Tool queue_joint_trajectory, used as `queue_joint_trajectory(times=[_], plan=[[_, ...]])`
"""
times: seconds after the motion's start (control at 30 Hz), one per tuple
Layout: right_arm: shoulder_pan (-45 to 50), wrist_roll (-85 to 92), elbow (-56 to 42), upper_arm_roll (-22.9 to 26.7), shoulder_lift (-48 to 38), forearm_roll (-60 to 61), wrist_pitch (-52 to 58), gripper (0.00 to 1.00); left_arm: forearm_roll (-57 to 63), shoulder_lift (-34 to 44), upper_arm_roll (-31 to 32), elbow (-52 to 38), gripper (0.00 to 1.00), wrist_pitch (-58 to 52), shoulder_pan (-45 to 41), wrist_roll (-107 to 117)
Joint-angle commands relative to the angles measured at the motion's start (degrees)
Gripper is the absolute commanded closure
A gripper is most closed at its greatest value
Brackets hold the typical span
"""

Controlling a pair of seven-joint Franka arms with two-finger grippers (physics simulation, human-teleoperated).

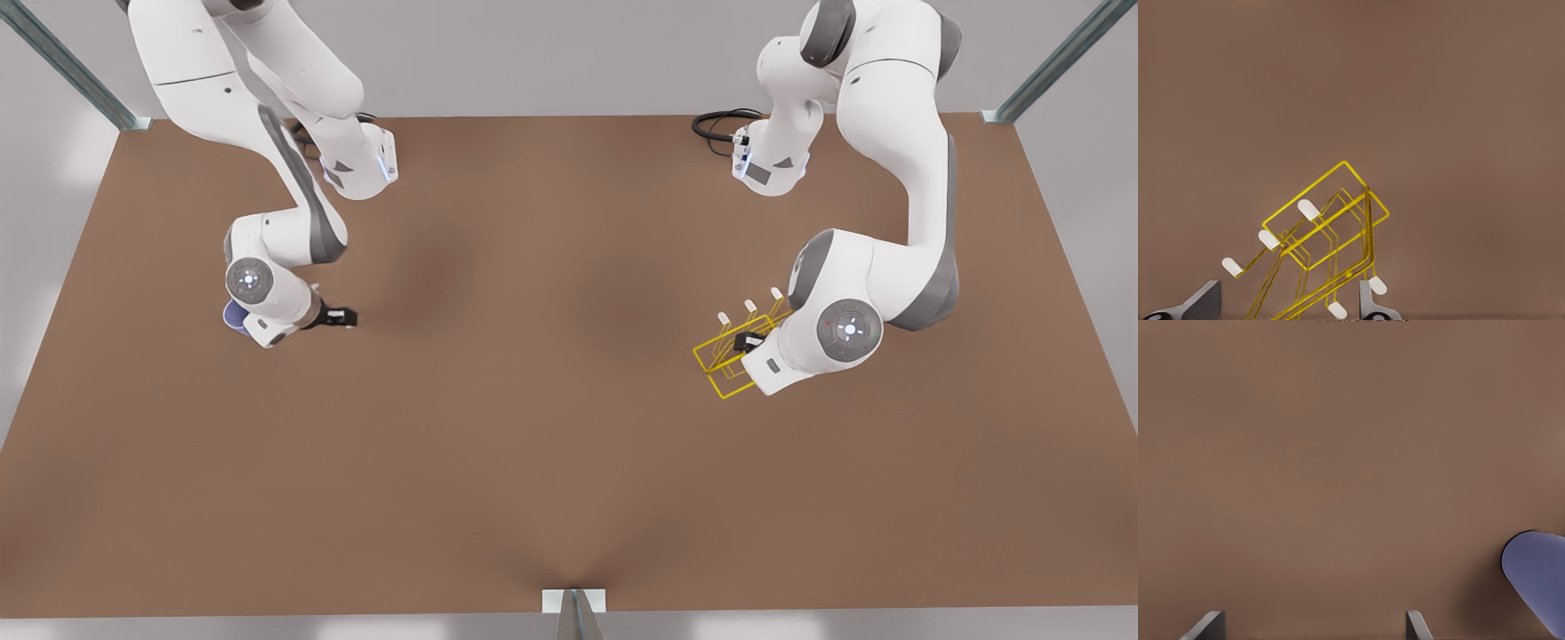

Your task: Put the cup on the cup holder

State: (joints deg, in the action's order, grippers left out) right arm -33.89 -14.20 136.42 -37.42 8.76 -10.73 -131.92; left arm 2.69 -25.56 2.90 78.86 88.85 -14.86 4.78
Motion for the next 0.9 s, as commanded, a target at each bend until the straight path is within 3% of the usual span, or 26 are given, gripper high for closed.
queue_joint_trajectory(times=[0.0, 0.57, 0.73, 0.8, 0.87], plan=[[-0.21, -11.29, -0.01, -0.11, -0.24, -1.14, 0.26, 0.00, 0.04, 0.07, 0.01, -0.02, 0.00, 0.01, -0.08, -0.04], [-2.58, -2.85, 4.30, -0.98, -8.85, -1.23, 5.54, 0.00, 0.04, 0.69, 0.18, -0.20, 0.00, -1.66, -0.16, -0.21], [-5.92, 5.49, 2.37, -0.90, -9.73, -1.23, 9.31, 0.00, -0.05, 0.51, 0.44, -0.11, 0.00, -1.57, -0.34, 0.05], [-6.10, 9.89, -4.31, -0.63, -9.03, -1.05, 16.61, 0.00, -0.05, 0.42, 1.06, -0.11, 0.00, -1.40, -0.08, 0.49], [-6.10, 11.92, -5.90, -0.63, -8.41, -0.52, 16.44, 0.00, 0.04, 0.42, 1.06, -0.20, 0.00, -1.40, -0.43, 0.58]])
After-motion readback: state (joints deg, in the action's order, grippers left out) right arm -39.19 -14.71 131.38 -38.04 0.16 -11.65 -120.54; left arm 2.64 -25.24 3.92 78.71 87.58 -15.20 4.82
